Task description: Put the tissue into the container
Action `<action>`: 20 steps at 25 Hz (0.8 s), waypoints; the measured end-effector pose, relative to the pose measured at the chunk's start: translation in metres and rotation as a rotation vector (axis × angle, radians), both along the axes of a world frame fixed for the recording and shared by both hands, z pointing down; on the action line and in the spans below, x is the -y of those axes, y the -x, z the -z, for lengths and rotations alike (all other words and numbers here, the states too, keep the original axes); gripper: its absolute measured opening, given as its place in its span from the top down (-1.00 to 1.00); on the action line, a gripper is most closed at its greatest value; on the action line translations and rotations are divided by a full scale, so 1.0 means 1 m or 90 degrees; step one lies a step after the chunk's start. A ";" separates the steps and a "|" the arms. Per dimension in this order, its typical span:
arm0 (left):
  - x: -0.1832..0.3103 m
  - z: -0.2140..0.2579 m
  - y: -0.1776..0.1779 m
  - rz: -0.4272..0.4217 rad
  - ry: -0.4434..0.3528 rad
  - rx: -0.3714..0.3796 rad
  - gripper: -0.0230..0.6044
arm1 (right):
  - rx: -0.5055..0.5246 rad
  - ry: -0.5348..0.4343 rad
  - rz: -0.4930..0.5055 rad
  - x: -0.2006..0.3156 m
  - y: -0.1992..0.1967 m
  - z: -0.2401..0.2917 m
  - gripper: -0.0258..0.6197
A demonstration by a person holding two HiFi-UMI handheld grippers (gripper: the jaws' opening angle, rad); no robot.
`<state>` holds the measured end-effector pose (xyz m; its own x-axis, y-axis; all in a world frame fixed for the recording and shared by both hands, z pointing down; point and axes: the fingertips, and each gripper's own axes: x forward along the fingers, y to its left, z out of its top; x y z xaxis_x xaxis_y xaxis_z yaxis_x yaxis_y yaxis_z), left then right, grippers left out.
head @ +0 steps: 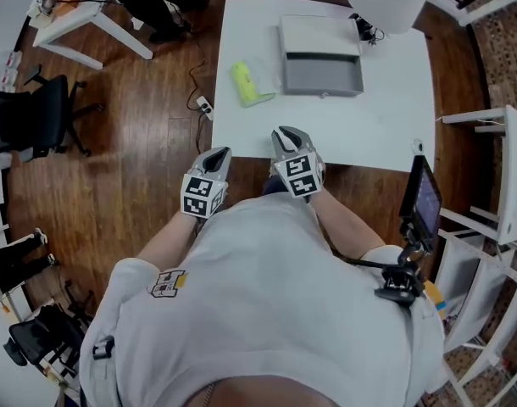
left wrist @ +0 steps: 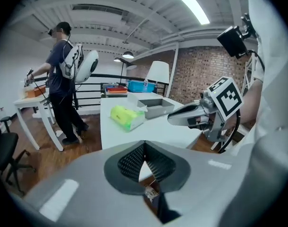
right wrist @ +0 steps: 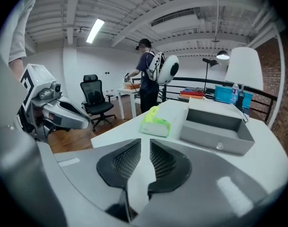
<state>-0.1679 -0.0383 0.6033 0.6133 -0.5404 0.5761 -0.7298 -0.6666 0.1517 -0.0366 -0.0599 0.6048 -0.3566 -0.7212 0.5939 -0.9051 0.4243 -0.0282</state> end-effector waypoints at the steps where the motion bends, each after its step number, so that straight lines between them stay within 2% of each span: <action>1: 0.012 0.002 -0.006 0.008 -0.001 0.004 0.93 | 0.003 0.009 0.008 0.012 -0.003 -0.004 0.72; 4: 0.035 0.005 -0.017 0.024 0.006 0.012 0.89 | 0.008 0.034 0.036 0.040 0.000 -0.015 0.52; 7: 0.048 0.003 -0.019 0.039 0.018 0.025 0.88 | 0.019 0.053 0.052 0.062 0.012 -0.024 0.08; 9: 0.053 0.000 -0.020 0.040 0.026 0.031 0.88 | 0.028 0.058 0.041 0.075 0.017 -0.029 -0.24; 13: 0.060 -0.006 -0.010 0.034 0.041 0.044 0.88 | 0.029 0.074 0.001 0.097 0.028 -0.042 -0.64; 16: 0.066 -0.009 0.000 0.019 0.047 0.049 0.88 | 0.020 0.086 -0.030 0.110 0.037 -0.053 -0.74; 20: 0.069 -0.014 0.009 -0.017 0.053 0.055 0.88 | -0.020 0.101 -0.070 0.125 0.039 -0.065 -0.73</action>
